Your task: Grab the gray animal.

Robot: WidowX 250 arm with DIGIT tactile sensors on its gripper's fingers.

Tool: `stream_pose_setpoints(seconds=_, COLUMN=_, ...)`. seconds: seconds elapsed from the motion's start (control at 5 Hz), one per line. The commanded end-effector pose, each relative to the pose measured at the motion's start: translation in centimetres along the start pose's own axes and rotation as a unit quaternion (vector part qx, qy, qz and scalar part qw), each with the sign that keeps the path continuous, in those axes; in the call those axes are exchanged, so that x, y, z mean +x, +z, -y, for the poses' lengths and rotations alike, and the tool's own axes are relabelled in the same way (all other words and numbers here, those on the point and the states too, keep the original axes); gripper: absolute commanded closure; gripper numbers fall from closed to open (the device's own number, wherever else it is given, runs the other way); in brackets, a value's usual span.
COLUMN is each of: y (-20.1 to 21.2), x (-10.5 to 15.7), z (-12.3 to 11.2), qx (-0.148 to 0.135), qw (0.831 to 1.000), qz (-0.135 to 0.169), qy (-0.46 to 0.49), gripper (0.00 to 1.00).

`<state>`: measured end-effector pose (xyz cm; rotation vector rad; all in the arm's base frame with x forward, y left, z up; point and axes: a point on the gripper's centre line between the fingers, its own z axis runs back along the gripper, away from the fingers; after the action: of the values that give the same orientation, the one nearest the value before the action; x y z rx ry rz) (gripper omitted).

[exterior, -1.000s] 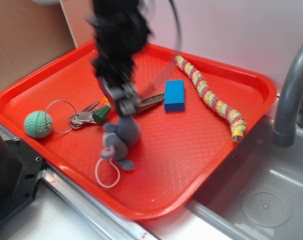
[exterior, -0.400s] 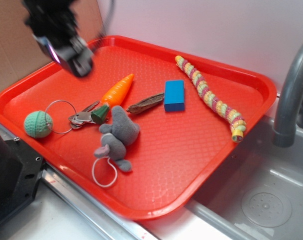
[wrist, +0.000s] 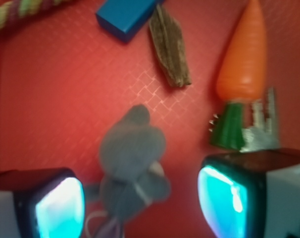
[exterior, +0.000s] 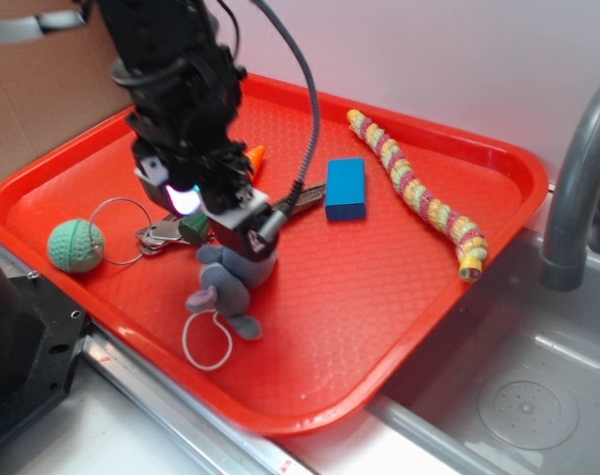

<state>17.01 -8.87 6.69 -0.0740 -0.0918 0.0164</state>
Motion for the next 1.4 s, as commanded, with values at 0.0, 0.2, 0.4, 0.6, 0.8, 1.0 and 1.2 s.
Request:
stream_pose_setpoints(seconds=0.0, y=-3.2, x=-0.4, z=1.2, qx=-0.029, qw=0.999, qz=-0.022, qy=-0.029, gripper=0.00)
stream_pose_setpoints(seconds=0.2, y=-4.8, x=0.0, z=2.0, qx=-0.034, qw=0.997, qz=-0.042, qy=-0.047, gripper=0.00)
stream_pose_setpoints(seconds=0.4, y=-4.0, x=0.3, z=2.5, qx=-0.033, qw=0.998, qz=-0.039, qy=-0.048, gripper=1.00)
stream_pose_setpoints(seconds=0.6, y=-1.6, x=0.5, z=1.9, qx=-0.030, qw=0.997, qz=-0.026, qy=-0.065, gripper=1.00)
stream_pose_setpoints(seconds=0.8, y=2.3, x=0.4, z=0.8, qx=-0.018, qw=0.995, qz=-0.008, qy=-0.097, gripper=1.00)
stream_pose_setpoints(seconds=1.0, y=7.5, x=-0.4, z=-0.9, qx=-0.010, qw=0.991, qz=0.004, qy=-0.136, gripper=1.00)
stream_pose_setpoints(seconds=1.2, y=12.9, x=-0.5, z=-4.4, qx=0.013, qw=0.985, qz=-0.008, qy=-0.170, gripper=1.00)
